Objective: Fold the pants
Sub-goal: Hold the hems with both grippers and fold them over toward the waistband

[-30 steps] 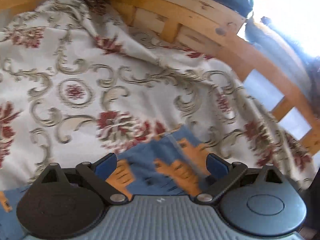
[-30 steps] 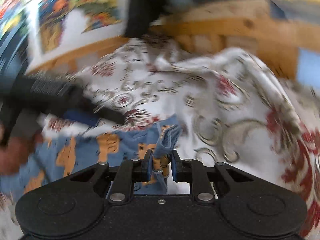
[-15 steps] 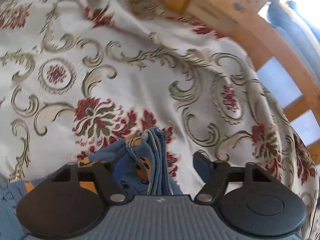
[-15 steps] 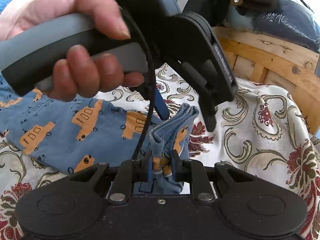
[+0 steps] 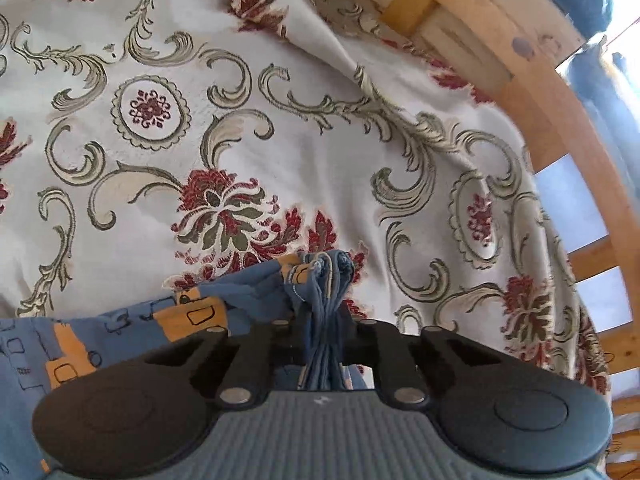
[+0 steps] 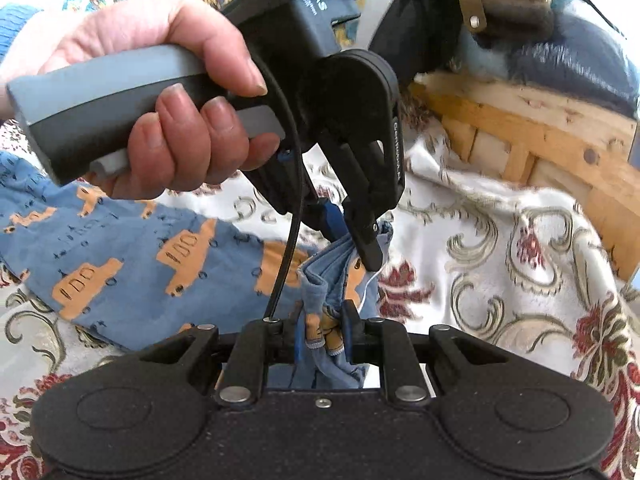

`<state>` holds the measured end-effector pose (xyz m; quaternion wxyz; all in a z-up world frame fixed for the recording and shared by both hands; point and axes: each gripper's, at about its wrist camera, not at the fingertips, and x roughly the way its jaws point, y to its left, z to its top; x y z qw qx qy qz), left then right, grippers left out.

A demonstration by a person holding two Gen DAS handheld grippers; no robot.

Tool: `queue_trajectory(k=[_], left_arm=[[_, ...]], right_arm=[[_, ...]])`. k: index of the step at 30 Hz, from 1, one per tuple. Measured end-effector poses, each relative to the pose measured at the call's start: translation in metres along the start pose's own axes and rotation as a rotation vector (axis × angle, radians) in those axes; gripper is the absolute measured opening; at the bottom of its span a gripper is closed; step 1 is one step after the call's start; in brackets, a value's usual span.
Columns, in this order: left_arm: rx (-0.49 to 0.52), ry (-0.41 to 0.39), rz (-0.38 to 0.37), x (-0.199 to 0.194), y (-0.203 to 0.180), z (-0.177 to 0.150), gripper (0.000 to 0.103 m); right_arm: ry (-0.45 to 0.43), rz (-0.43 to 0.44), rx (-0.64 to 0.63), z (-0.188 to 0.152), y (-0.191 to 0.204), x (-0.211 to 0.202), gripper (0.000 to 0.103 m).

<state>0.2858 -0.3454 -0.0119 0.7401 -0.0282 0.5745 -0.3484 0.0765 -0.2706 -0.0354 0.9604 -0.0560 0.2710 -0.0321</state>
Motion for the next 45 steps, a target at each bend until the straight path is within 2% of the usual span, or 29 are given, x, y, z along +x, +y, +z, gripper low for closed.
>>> queue_trajectory(k=[7,13,20,25,27,30,32,34,42,45], left_arm=[[-0.041,-0.066,-0.062,-0.042,0.024,-0.011,0.013],[-0.08,-0.114,-0.089,-0.074,0.064,-0.033,0.013],[-0.171,-0.145,-0.088,-0.099,0.137,-0.069,0.013],[-0.237,-0.116,-0.069,-0.091,0.182,-0.092,0.013],[-0.248,-0.108,-0.066,-0.084,0.192,-0.098,0.018],[-0.256,-0.118,-0.085,-0.08,0.201,-0.105,0.026],[-0.25,-0.12,-0.093,-0.079,0.202,-0.106,0.026],[-0.242,-0.116,-0.092,-0.079,0.202,-0.105,0.027],[-0.246,-0.116,-0.08,-0.077,0.2,-0.105,0.029],[-0.264,-0.115,-0.069,-0.076,0.201,-0.105,0.028]], right_arm=[[-0.115,0.033,-0.086,0.011,0.026,-0.022,0.02],[-0.144,0.106,-0.209,0.022,0.07,-0.026,0.017],[-0.116,0.23,-0.294,0.024,0.124,-0.017,0.015],[-0.066,0.288,-0.326,0.018,0.156,-0.003,0.015],[-0.051,0.291,-0.343,0.011,0.164,0.003,0.014],[-0.058,0.277,-0.359,0.007,0.165,0.002,0.028],[-0.062,0.263,-0.344,0.006,0.16,0.002,0.043],[-0.056,0.251,-0.332,0.005,0.155,0.002,0.049],[-0.034,0.26,-0.317,-0.003,0.155,0.01,0.048],[-0.03,0.273,-0.327,-0.004,0.156,0.01,0.041]])
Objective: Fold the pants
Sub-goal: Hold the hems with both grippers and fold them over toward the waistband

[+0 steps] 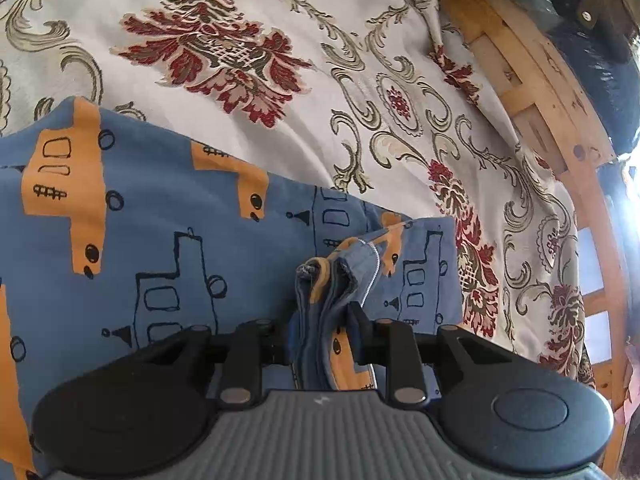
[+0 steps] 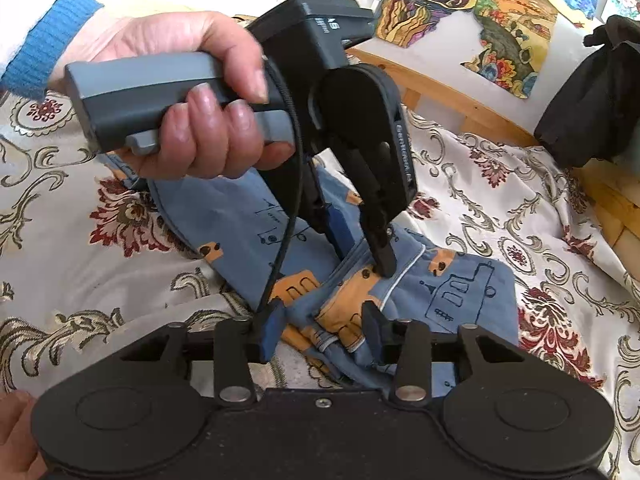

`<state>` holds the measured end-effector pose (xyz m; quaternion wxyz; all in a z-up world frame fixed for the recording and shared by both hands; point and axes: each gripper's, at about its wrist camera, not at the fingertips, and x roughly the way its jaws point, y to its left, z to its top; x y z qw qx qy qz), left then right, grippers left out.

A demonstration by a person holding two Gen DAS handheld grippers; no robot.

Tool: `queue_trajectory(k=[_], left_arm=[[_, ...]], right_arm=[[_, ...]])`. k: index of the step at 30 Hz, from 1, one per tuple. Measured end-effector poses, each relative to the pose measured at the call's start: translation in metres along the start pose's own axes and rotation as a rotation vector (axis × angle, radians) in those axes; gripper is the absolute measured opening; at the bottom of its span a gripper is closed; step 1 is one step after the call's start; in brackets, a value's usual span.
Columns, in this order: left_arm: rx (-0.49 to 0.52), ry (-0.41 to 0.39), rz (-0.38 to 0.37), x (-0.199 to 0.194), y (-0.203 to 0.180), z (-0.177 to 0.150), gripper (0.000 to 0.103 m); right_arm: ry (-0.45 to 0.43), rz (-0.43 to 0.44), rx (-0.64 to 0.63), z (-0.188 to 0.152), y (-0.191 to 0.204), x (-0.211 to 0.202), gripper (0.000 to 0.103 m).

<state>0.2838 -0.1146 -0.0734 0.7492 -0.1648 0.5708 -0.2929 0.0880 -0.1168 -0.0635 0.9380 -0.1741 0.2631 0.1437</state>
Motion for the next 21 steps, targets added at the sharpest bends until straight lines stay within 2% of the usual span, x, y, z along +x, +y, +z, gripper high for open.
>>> queue_trajectory(k=[7,9,11,14,21], left_arm=[[0.004,0.001,0.014,0.0,-0.002,0.0,0.027],[0.014,0.0,0.024,0.001,-0.004,0.0,0.023],[0.033,-0.004,0.039,0.002,-0.007,-0.001,0.021],[0.062,-0.011,0.059,0.001,-0.012,-0.002,0.017],[0.056,-0.007,0.06,-0.001,-0.013,-0.001,0.012]], right_arm=[[-0.001,0.004,-0.021,0.0,0.004,0.001,0.039],[0.006,0.008,-0.027,-0.001,0.005,0.003,0.037],[0.011,0.015,-0.031,-0.001,0.006,0.004,0.024],[0.009,0.019,-0.023,-0.001,0.005,0.004,0.018],[0.003,0.041,0.075,0.001,-0.006,0.001,0.014]])
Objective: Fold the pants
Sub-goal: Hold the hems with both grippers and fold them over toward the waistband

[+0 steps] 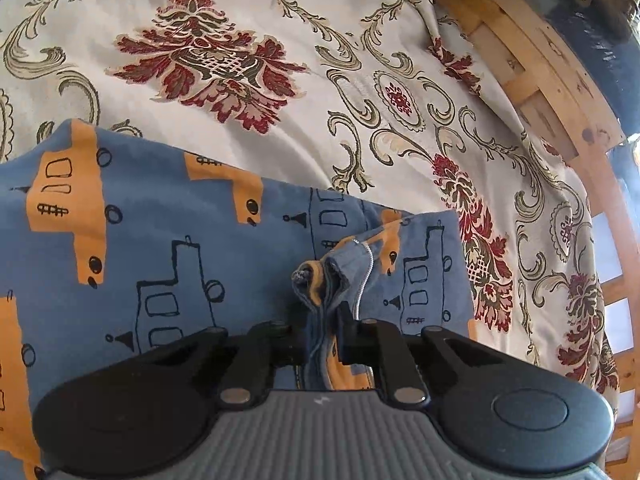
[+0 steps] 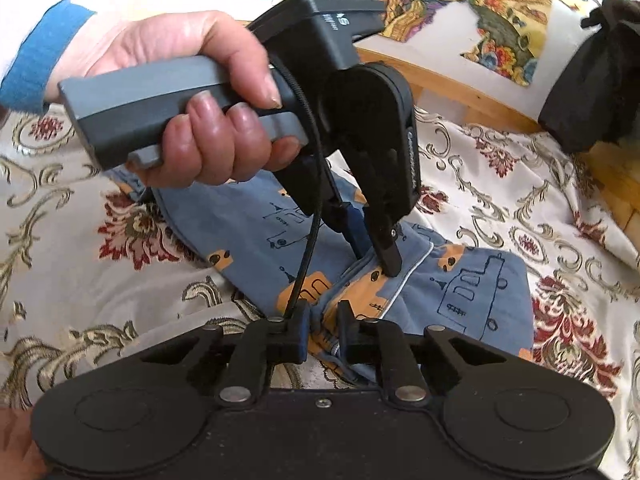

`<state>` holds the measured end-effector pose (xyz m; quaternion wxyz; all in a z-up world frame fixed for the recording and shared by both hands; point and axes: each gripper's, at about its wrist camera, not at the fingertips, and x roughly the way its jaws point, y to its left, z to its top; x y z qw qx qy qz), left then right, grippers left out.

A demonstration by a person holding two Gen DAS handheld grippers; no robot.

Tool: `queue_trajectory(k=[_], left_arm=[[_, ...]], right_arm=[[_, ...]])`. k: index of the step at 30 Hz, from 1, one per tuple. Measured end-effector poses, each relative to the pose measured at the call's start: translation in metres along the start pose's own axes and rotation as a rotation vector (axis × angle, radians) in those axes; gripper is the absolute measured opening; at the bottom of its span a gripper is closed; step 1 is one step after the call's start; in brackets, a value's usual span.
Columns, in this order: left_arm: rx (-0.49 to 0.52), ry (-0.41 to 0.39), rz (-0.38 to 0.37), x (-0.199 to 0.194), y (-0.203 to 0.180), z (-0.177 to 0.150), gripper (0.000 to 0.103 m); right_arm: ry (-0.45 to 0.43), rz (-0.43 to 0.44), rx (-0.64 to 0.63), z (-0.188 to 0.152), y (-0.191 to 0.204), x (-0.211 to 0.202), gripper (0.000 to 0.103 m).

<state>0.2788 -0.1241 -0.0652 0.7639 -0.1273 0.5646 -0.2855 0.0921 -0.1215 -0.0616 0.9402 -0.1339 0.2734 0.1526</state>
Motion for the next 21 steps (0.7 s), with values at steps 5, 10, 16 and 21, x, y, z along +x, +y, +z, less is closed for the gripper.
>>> queue_trajectory(k=[5,10,16,21], left_arm=[[0.006,-0.005,-0.004,-0.006,0.002,0.0,0.011],[0.007,-0.004,0.015,-0.015,0.007,0.001,0.011],[-0.006,-0.017,0.02,-0.026,0.017,0.001,0.011],[0.002,-0.03,0.037,-0.039,0.021,0.002,0.01]], right_arm=[[-0.009,0.011,0.063,0.007,-0.004,-0.004,0.013],[-0.025,0.026,0.1,0.016,-0.004,-0.007,0.013],[-0.041,0.048,0.127,0.025,-0.001,-0.009,0.013],[-0.051,0.067,0.133,0.032,0.005,-0.008,0.013]])
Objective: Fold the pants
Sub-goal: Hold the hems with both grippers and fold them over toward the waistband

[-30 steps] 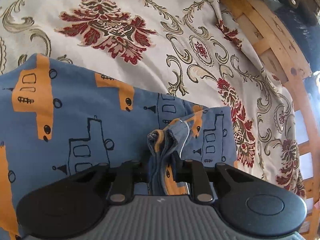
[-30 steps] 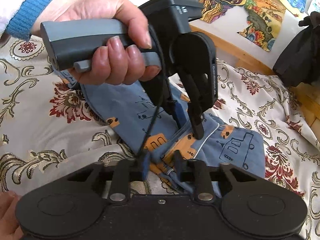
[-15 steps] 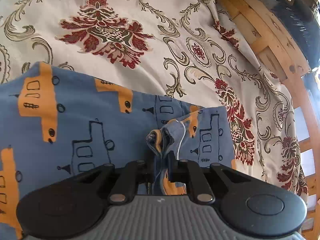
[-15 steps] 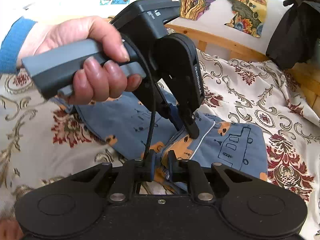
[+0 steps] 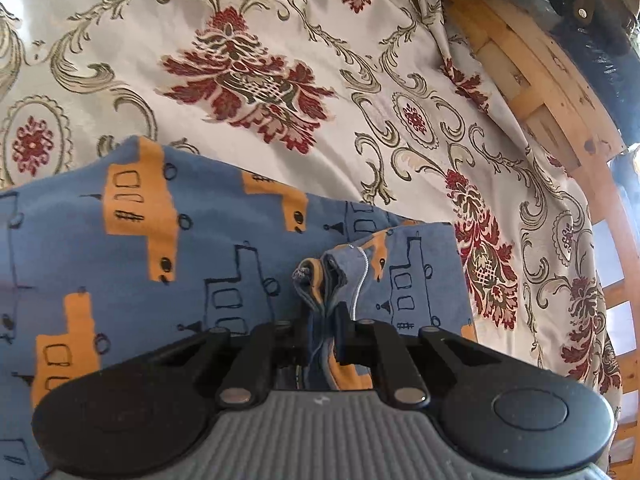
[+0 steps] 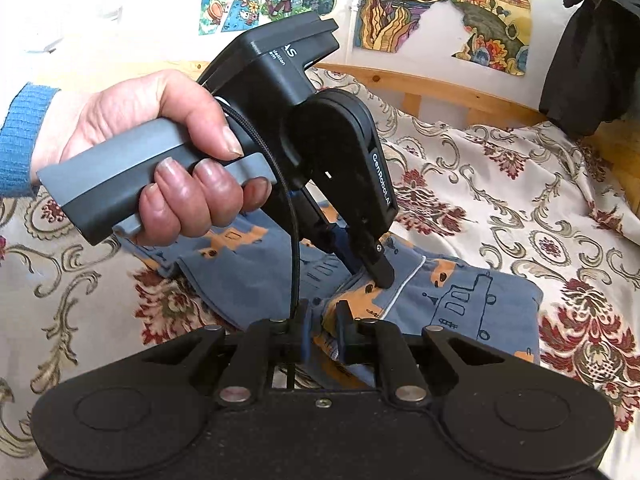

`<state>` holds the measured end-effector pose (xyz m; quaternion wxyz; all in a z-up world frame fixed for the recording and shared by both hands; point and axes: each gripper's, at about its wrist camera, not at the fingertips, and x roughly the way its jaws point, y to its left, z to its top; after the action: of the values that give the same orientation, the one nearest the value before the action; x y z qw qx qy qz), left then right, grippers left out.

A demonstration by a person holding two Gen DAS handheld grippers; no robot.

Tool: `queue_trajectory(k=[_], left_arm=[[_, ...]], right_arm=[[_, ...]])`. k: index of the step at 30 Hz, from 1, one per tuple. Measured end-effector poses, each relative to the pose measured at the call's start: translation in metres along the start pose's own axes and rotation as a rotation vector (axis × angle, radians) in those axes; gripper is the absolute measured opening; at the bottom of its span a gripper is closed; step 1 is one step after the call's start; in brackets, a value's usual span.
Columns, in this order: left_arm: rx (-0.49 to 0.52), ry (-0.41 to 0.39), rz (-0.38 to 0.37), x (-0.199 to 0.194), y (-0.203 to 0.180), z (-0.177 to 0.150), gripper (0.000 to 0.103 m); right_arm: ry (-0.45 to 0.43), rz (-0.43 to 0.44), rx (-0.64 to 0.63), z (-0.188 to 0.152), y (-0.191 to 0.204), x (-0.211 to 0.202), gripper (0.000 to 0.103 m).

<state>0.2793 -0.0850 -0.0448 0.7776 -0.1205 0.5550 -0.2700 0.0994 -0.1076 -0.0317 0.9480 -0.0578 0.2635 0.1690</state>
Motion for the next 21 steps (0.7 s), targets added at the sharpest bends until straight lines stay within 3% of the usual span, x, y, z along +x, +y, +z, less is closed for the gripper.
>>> queue_trajectory(k=[21], left_arm=[[-0.078,-0.076,0.089,-0.056,0.064,-0.01,0.01]], right_arm=[[-0.003,0.158,0.002,0.027,0.054,0.035,0.013]])
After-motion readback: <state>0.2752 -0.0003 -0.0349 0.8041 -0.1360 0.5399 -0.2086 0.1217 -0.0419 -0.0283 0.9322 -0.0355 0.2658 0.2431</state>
